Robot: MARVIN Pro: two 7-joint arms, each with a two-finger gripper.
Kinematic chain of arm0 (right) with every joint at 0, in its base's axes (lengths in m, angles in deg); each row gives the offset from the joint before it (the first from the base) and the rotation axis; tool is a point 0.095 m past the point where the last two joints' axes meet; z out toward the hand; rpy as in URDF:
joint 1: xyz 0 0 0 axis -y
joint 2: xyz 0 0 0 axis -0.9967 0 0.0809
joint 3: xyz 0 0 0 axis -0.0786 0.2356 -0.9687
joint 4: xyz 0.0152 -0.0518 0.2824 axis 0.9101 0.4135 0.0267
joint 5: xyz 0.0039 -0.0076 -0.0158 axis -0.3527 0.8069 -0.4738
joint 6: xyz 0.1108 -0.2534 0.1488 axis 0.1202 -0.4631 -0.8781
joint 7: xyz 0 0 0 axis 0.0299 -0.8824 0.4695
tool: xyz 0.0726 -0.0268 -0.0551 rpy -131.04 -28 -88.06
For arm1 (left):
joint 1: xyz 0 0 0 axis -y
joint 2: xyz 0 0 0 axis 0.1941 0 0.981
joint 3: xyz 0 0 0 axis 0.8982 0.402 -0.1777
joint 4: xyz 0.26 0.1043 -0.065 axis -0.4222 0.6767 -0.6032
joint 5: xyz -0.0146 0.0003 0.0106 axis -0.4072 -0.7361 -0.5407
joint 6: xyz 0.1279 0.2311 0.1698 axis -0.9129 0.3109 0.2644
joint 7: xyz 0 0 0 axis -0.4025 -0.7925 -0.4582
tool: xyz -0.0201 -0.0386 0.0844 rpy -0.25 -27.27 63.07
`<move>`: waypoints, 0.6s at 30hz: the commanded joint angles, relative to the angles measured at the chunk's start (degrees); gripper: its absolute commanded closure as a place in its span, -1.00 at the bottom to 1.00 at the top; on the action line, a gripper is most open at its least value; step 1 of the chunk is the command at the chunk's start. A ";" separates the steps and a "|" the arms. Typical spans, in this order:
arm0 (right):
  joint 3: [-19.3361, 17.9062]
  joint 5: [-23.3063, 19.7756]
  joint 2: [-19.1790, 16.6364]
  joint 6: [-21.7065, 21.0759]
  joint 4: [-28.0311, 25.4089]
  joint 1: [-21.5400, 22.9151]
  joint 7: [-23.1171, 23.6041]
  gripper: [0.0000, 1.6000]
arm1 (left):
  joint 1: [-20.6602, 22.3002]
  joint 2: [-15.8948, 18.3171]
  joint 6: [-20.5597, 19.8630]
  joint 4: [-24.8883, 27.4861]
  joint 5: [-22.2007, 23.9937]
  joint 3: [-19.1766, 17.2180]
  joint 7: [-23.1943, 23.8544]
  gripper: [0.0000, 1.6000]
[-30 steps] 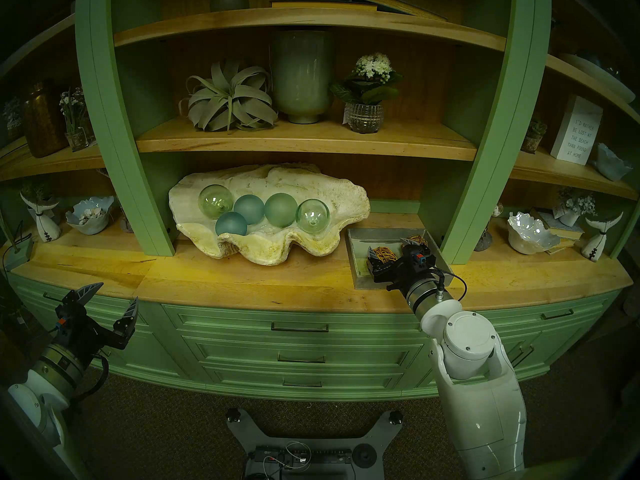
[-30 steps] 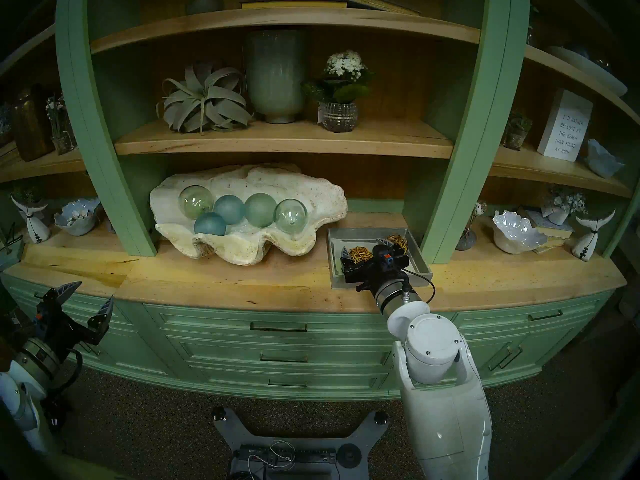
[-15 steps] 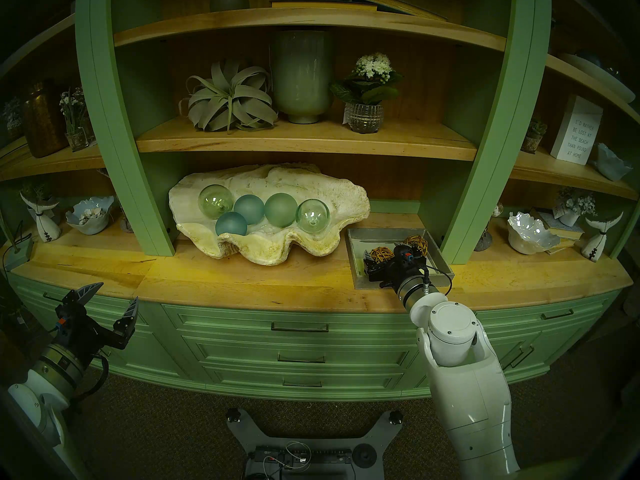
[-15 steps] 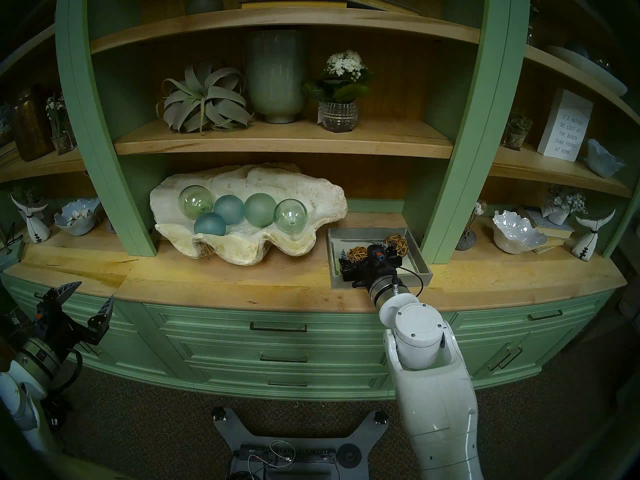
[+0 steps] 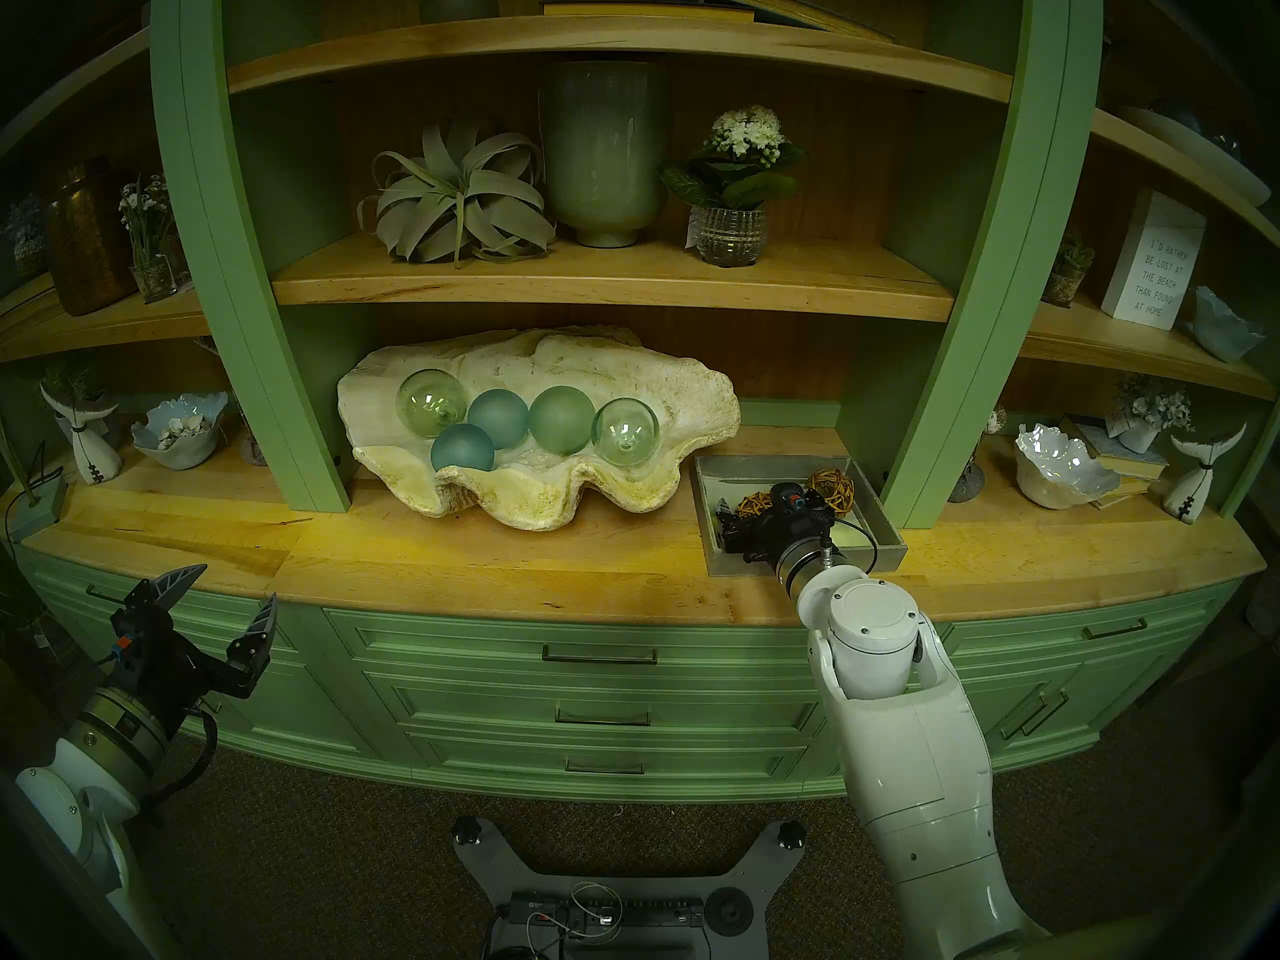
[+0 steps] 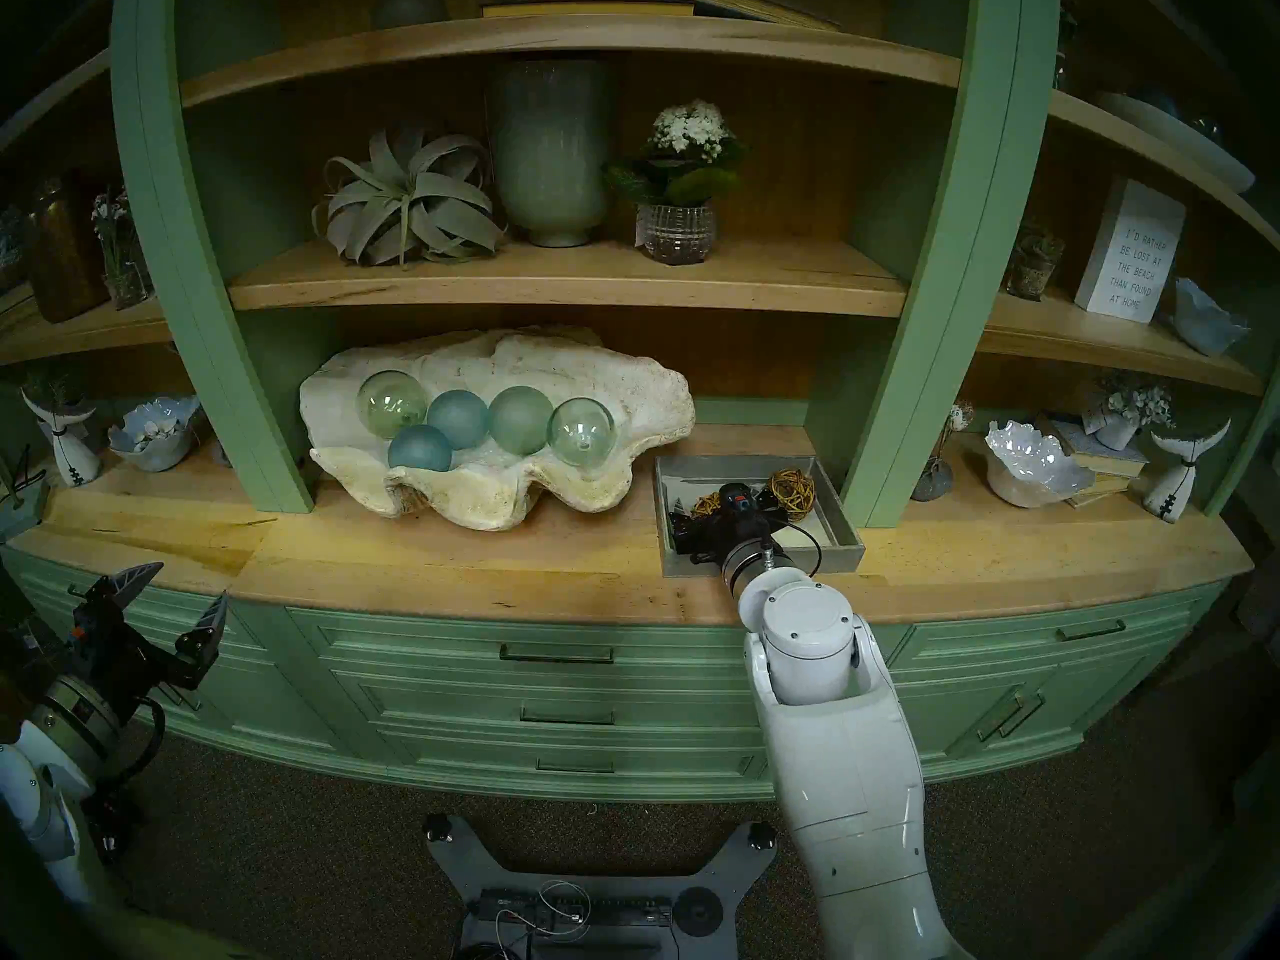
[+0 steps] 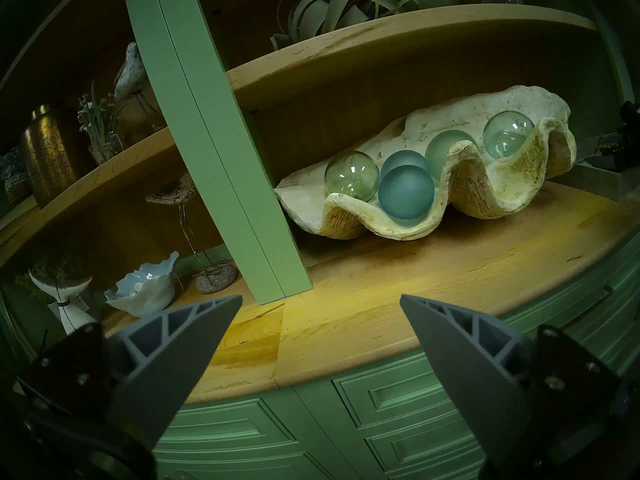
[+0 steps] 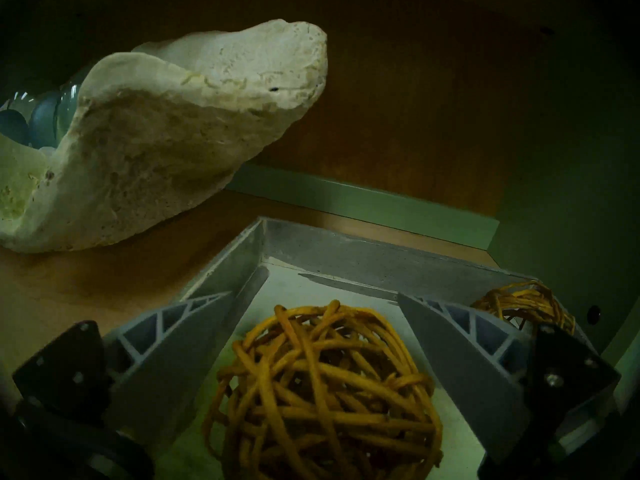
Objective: Put wooden balls into bowl
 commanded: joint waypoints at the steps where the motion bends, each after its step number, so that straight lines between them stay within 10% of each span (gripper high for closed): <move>1: -0.42 0.07 2.74 -2.68 0.62 6.96 -1.11 -1.00 | 0.23 0.13 0.31 1.58 0.32 -0.05 0.10 -1.00; 18: 2.04 -3.68 5.68 -18.11 -5.61 10.14 -6.85 -1.00 | 0.08 -0.08 0.25 2.02 0.41 -0.12 0.13 -1.00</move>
